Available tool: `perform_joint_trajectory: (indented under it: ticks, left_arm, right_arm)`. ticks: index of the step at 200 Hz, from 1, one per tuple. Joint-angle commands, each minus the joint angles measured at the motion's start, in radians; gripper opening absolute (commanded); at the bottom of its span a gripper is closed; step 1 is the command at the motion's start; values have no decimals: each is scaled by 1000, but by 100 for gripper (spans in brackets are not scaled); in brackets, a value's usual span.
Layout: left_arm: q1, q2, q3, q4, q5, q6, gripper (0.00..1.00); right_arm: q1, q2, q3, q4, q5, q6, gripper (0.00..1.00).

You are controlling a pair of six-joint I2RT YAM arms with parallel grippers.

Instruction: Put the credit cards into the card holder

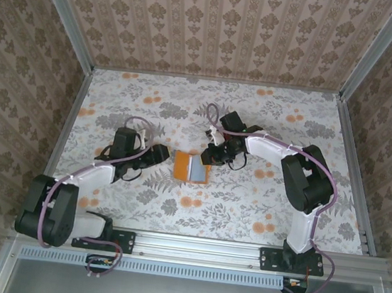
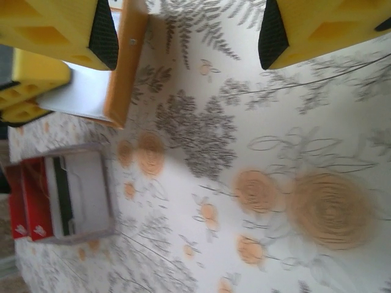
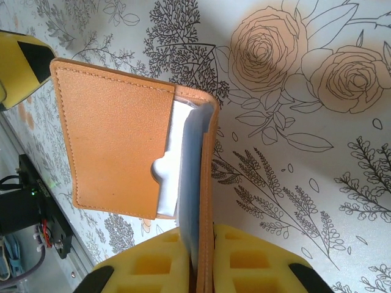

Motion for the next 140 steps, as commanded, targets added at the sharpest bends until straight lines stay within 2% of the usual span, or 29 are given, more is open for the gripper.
perform_joint_trajectory:
  ticks: [1,39,71,90,102,110,121,126,140]
  left_arm:
    - [-19,40,38,40,109,48,64]
    - [-62,129,71,61,116,44,63]
    - [-90,204,101,91,116,38,56]
    - [-102,244,117,120,161,22,41]
    - [-107,249,127,114,161,25,13]
    - [-106,241,128,97,146,30,1]
    - [-97,220,130,56,129,45,0]
    - [-93,205,132,30,89,53,0]
    - [-84,159,134,-43,41,79,0]
  right_arm:
    - [2,3,21,-13,-42,4,12]
    - [0,6,35,-6,-68,10,12]
    - [-4,-1,24,17,-94,21,12]
    - [-4,9,22,25,-94,32,12]
    - [-6,17,18,25,-83,35,14]
    - [-9,19,11,26,-65,41,19]
    - [-23,10,-4,35,-35,56,21]
    - [-31,2,-19,46,-23,69,23]
    - [-72,-26,-75,110,-25,126,32]
